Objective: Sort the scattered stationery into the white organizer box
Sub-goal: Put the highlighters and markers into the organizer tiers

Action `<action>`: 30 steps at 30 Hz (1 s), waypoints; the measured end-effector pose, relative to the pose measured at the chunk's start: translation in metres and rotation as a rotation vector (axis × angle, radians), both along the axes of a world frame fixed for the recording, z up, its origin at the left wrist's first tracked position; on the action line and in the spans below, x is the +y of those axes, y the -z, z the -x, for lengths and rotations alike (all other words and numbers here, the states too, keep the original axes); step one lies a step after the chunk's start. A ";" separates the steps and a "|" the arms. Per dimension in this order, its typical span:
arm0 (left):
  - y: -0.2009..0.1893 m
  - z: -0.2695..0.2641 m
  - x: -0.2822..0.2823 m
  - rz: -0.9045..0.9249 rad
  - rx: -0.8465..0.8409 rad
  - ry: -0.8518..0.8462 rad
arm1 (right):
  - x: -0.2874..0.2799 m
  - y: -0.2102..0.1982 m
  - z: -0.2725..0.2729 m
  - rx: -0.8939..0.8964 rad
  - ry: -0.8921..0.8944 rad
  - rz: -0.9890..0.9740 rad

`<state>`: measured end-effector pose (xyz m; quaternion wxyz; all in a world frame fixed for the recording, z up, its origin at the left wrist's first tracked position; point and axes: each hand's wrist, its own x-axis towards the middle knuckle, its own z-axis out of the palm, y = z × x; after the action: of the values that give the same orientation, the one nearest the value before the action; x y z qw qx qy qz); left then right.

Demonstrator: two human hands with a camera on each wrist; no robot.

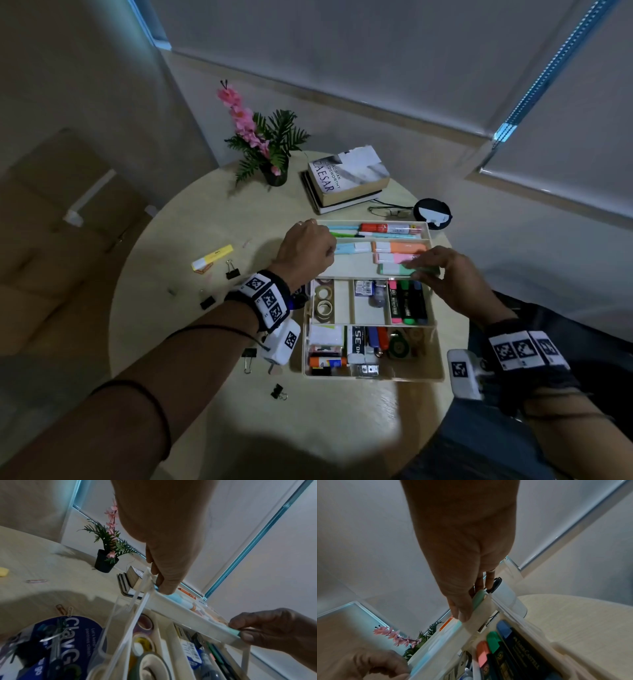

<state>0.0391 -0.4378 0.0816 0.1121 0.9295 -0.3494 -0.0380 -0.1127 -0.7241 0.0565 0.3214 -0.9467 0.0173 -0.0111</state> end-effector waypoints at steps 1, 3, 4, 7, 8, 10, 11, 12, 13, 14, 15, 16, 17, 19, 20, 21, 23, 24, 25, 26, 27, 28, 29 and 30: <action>0.003 0.001 -0.001 0.010 -0.020 -0.006 | 0.000 0.001 0.000 0.008 0.012 -0.011; 0.007 0.002 -0.002 0.030 -0.050 -0.018 | 0.003 0.002 0.000 0.027 0.051 -0.064; 0.008 0.002 -0.001 0.040 -0.055 -0.018 | 0.005 0.001 0.000 0.031 0.078 -0.110; 0.013 0.001 0.003 0.069 -0.040 -0.003 | 0.010 0.000 -0.003 0.018 0.161 -0.246; 0.015 0.001 0.005 0.079 -0.029 0.009 | 0.011 0.000 -0.004 0.015 0.190 -0.286; 0.019 0.000 0.013 0.107 0.004 0.035 | 0.015 0.001 -0.007 0.005 0.233 -0.333; 0.020 0.001 0.017 0.123 0.021 0.047 | 0.018 0.002 -0.009 0.002 0.244 -0.324; 0.021 0.002 0.021 0.140 0.036 0.059 | 0.022 0.002 -0.010 0.006 0.256 -0.300; 0.022 0.002 0.024 0.160 0.044 0.070 | 0.026 0.001 -0.012 0.018 0.271 -0.265; 0.023 0.003 0.028 0.183 0.048 0.080 | 0.029 0.000 -0.013 0.038 0.294 -0.224; 0.023 0.004 0.032 0.209 0.050 0.089 | 0.032 -0.003 -0.014 0.056 0.318 -0.168; 0.023 0.004 0.037 0.235 0.052 0.094 | 0.035 -0.005 -0.015 0.072 0.345 -0.115; 0.023 0.003 0.043 0.258 0.055 0.092 | 0.037 -0.007 -0.015 0.073 0.363 -0.061; 0.024 0.002 0.056 0.294 0.060 0.073 | 0.043 -0.009 -0.017 0.034 0.375 0.050; 0.025 0.001 0.064 0.310 0.063 0.057 | 0.049 -0.012 -0.017 -0.002 0.375 0.103; 0.027 0.000 0.073 0.327 0.067 0.037 | 0.057 -0.013 -0.018 -0.040 0.370 0.142; 0.030 -0.005 0.098 0.352 0.075 -0.009 | 0.086 -0.020 -0.020 -0.098 0.342 0.141; 0.033 -0.008 0.113 0.351 0.082 -0.033 | 0.105 -0.022 -0.022 -0.112 0.306 0.126; 0.037 -0.012 0.130 0.338 0.097 -0.061 | 0.126 -0.025 -0.023 -0.121 0.248 0.099; 0.042 -0.017 0.148 0.319 0.120 -0.099 | 0.148 -0.028 -0.024 -0.124 0.175 0.063; 0.048 -0.022 0.167 0.292 0.157 -0.146 | 0.171 -0.031 -0.026 -0.123 0.095 0.033; 0.053 -0.026 0.187 0.265 0.199 -0.199 | 0.194 -0.032 -0.028 -0.112 0.009 0.017; 0.060 -0.030 0.206 0.238 0.234 -0.254 | 0.217 -0.032 -0.031 -0.093 -0.063 0.010; 0.065 -0.034 0.222 0.220 0.258 -0.301 | 0.237 -0.030 -0.033 -0.071 -0.102 0.002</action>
<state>0.0730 -0.2159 0.0165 0.2612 0.9407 -0.1915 -0.1011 -0.0793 -0.4871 0.0864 0.3211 -0.9457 -0.0424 -0.0284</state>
